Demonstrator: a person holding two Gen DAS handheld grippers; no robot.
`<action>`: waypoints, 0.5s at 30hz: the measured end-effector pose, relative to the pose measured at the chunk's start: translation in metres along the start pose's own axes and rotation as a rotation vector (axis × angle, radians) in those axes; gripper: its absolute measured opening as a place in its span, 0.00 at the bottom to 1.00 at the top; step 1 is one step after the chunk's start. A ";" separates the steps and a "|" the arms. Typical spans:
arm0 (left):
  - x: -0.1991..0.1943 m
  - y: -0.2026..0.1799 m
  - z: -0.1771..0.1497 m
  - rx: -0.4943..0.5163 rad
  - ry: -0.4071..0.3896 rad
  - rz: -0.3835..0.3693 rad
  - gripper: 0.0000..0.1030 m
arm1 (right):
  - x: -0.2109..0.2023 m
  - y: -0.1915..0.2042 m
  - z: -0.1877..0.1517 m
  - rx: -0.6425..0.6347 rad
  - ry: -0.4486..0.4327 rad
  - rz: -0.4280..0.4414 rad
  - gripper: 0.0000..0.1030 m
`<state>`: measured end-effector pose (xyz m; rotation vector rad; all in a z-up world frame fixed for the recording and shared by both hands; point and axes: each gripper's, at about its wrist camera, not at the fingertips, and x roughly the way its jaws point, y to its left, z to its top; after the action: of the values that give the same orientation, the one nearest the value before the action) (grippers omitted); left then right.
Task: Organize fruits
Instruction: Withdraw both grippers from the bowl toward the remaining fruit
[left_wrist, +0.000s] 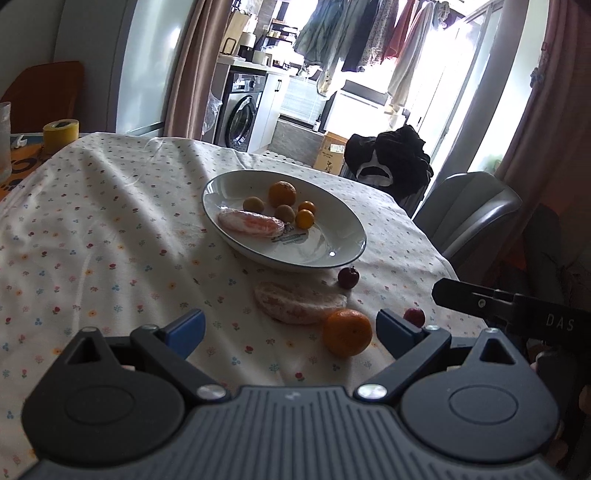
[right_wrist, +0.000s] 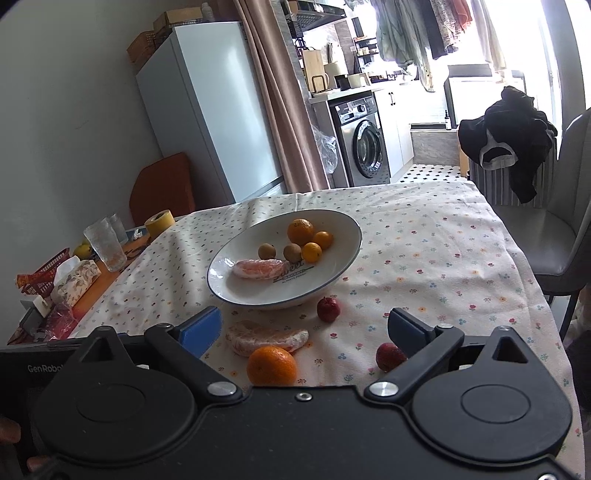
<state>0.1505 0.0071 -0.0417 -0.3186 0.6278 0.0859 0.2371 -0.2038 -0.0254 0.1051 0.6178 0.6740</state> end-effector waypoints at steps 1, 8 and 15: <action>0.002 -0.003 -0.001 0.006 0.003 0.000 0.95 | -0.001 -0.002 -0.001 0.004 0.004 -0.002 0.94; 0.015 -0.015 -0.005 0.048 0.031 -0.015 0.93 | 0.000 -0.018 -0.007 0.010 0.040 -0.022 0.94; 0.033 -0.027 -0.007 0.067 0.057 -0.038 0.83 | 0.008 -0.033 -0.014 0.013 0.078 -0.054 0.92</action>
<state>0.1777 -0.0210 -0.0591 -0.2689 0.6793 0.0193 0.2523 -0.2263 -0.0503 0.0744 0.6973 0.6235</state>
